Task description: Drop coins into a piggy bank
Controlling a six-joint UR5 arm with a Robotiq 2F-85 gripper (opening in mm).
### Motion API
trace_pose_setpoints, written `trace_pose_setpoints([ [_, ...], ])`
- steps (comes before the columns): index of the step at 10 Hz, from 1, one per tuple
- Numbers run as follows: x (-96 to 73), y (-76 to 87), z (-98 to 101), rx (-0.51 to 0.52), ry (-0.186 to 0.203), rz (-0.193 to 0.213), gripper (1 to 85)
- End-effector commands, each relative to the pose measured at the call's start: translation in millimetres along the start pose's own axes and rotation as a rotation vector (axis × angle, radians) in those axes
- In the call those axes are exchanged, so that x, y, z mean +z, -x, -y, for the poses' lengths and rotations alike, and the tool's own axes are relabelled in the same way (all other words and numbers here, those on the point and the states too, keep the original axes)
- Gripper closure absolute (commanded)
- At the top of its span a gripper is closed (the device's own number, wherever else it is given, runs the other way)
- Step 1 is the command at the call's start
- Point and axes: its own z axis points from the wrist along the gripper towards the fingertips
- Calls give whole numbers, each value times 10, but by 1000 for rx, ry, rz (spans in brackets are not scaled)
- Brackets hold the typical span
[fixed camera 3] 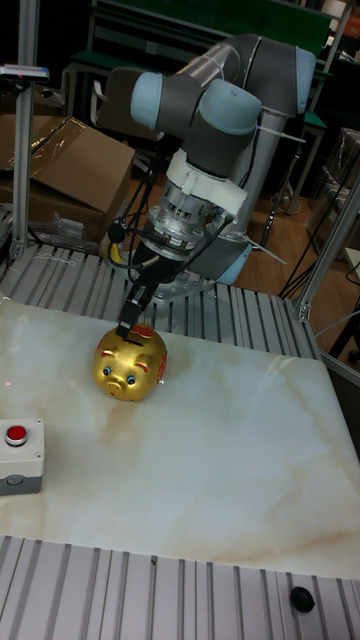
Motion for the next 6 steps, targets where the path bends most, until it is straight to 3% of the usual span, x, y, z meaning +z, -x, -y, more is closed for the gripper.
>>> trace_pose_setpoints([
  [1, -145, 115, -82, 190, 27, -19, 497],
  [3, -283, 256, -93, 379, 24, -14, 530],
  [4, -332, 230, -75, 500, 3, -46, 607],
  [5, -343, 318, -114, 638, 25, -32, 640],
  [6, -346, 494, -173, 806, 72, 17, 667],
])
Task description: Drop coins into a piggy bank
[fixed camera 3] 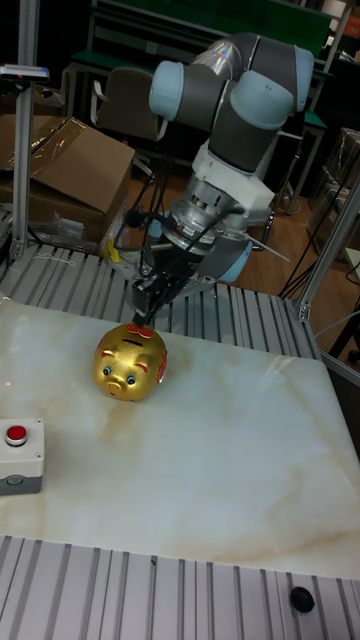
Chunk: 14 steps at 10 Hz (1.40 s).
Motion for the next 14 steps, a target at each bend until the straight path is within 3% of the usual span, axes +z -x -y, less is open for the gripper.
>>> trace_pose_setpoints([
  [1, -100, 255, -262, 427, 101, 47, 737],
  [3, -134, 382, -368, 571, 138, 51, 813],
  [5, -156, 493, -413, 637, 153, 59, 847],
  [9, -99, 586, -194, 686, 131, 88, 847],
  [13, -36, 695, 56, 760, 128, 116, 847],
  [14, -37, 729, 89, 800, 142, 122, 847],
])
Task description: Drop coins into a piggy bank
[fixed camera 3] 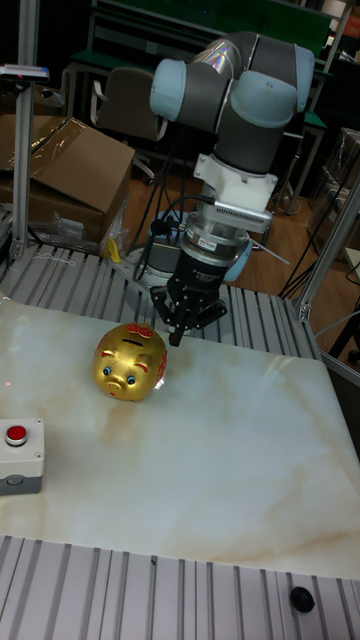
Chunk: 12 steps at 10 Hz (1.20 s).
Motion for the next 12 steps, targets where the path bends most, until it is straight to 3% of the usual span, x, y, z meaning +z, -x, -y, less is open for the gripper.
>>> trace_pose_setpoints([
  [1, 14, 147, 130, 86, -9, 21, 847],
  [2, -32, 122, 219, 109, -32, 21, 847],
  [4, -65, 96, 275, 176, -1, 10, 847],
  [5, -102, 131, 369, 194, 16, 23, 847],
  [7, -267, 24, 572, 216, 40, 25, 847],
  [8, -263, -29, 641, 225, 43, 27, 847],
  [10, -230, -86, 611, 234, 103, 20, 847],
  [12, -214, -113, 614, 225, 91, 7, 847],
])
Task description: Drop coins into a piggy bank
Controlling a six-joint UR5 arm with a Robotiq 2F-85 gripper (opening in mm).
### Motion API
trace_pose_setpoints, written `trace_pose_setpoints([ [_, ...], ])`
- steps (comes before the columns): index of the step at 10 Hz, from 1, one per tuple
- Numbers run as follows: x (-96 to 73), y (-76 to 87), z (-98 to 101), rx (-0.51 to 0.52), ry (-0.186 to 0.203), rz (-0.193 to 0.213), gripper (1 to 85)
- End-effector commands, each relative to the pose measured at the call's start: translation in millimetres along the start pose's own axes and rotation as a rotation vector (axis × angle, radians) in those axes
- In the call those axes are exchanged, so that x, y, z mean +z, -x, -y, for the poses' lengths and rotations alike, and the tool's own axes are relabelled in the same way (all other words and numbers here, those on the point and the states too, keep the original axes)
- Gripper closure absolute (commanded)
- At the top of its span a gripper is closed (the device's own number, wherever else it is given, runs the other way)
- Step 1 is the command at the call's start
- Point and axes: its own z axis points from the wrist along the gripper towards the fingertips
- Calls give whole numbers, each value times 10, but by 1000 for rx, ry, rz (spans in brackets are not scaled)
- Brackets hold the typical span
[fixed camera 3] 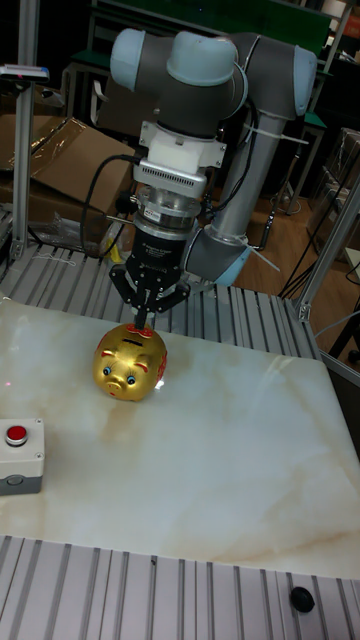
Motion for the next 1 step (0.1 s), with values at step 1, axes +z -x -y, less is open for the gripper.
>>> trace_pose_setpoints([
  [1, -13, -39, 22, 8, 24, -10, 847],
])
